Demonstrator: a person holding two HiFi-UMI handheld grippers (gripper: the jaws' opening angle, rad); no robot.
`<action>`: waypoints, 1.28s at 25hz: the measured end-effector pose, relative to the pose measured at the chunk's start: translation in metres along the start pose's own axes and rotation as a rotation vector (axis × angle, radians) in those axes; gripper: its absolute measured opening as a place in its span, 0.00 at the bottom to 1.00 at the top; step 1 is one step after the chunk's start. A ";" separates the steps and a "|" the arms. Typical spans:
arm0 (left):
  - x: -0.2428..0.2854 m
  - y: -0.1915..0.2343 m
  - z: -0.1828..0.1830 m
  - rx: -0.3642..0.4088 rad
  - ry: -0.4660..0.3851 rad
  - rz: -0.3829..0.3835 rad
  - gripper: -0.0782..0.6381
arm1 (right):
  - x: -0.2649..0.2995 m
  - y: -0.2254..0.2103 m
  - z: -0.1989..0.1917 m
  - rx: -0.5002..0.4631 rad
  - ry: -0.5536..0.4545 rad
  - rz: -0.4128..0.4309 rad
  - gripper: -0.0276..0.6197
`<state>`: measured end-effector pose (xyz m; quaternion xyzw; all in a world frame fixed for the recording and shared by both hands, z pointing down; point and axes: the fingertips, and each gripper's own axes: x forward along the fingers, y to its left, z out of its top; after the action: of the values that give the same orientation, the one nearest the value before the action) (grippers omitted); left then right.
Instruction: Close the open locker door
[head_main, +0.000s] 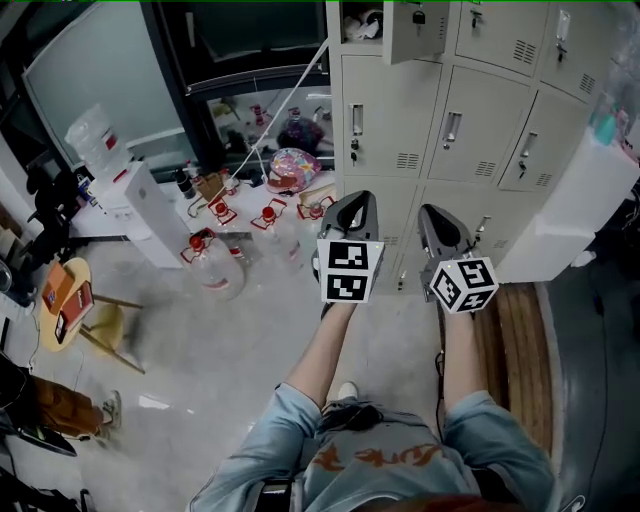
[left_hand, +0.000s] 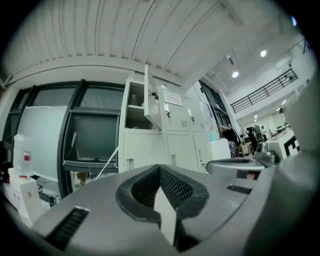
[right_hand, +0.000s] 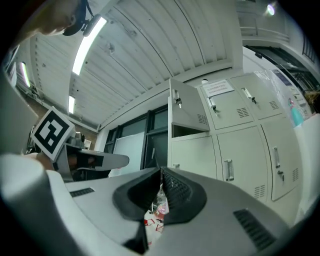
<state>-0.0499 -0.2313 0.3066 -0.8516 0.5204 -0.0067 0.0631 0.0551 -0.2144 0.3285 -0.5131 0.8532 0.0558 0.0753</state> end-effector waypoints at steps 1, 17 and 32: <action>0.008 0.005 0.005 0.013 -0.011 -0.002 0.14 | 0.010 -0.003 0.009 -0.013 -0.013 0.001 0.09; 0.094 0.060 0.095 0.051 -0.155 -0.058 0.14 | 0.112 -0.043 0.108 -0.138 -0.173 0.052 0.09; 0.153 0.058 0.158 0.162 -0.244 -0.062 0.14 | 0.188 -0.086 0.174 -0.261 -0.262 0.055 0.09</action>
<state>-0.0185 -0.3772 0.1353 -0.8538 0.4802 0.0528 0.1940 0.0565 -0.3872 0.1216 -0.4832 0.8354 0.2344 0.1169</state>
